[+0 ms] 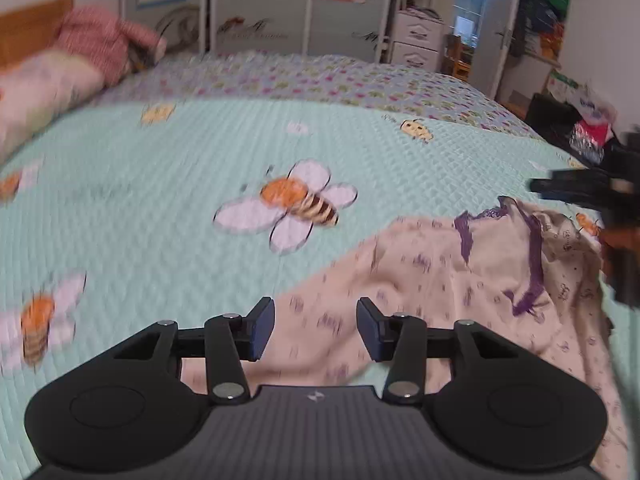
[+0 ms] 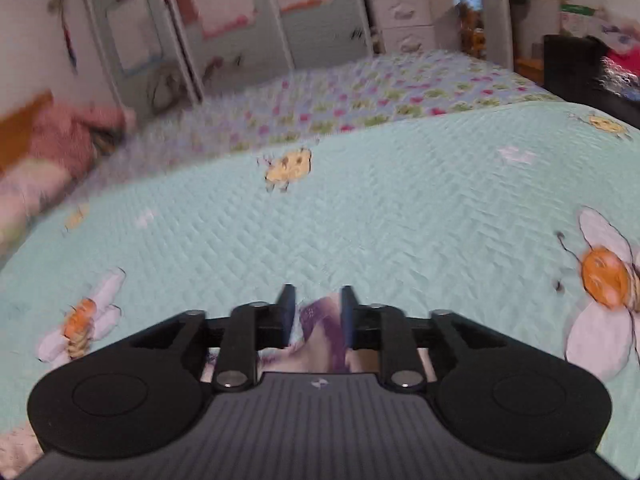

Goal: Fold clothes

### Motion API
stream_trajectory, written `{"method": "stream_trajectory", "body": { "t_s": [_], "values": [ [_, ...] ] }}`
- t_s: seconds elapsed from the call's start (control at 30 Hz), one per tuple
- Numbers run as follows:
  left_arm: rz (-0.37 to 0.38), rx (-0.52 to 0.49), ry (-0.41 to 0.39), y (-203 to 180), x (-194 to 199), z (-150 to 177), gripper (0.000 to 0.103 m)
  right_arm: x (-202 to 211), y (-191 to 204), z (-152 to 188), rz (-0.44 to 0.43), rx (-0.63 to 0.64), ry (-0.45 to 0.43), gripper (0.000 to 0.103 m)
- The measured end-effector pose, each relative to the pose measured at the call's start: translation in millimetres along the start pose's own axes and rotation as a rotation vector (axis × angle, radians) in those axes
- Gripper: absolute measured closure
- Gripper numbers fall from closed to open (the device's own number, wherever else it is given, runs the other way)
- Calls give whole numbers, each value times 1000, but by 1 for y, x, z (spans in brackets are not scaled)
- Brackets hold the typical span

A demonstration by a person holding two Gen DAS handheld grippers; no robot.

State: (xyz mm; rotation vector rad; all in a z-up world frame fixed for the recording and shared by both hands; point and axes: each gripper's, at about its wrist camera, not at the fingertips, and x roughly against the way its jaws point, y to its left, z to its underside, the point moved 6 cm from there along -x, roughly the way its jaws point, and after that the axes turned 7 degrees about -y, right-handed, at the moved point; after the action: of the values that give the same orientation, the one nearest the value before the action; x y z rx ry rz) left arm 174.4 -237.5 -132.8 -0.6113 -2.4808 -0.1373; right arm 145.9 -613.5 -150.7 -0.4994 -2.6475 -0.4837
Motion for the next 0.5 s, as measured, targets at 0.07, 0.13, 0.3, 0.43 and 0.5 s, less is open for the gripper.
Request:
{"method": "stream_trajectory", "body": {
  "t_s": [0.07,0.13,0.3,0.43,0.5],
  "values": [
    [8,-66,-22,-15,-14,-13,54,33,-6,15,-21,-73,-40,70],
    [32,-158,-49,-37,-30,-25,48,62,-17,36,-81,-205,-51,70],
    [179,-359,-53,-91,-78,-35,45,99,-39,97,-129,-352,-117,63],
    [159,-478,-20,-116,-116,-29,45,95,-45,117,-182,-389,-166,62],
    [164,-487,-7,-121,-130,-29,45,93,-47,116,-230,-423,-175,54]
  ]
}}
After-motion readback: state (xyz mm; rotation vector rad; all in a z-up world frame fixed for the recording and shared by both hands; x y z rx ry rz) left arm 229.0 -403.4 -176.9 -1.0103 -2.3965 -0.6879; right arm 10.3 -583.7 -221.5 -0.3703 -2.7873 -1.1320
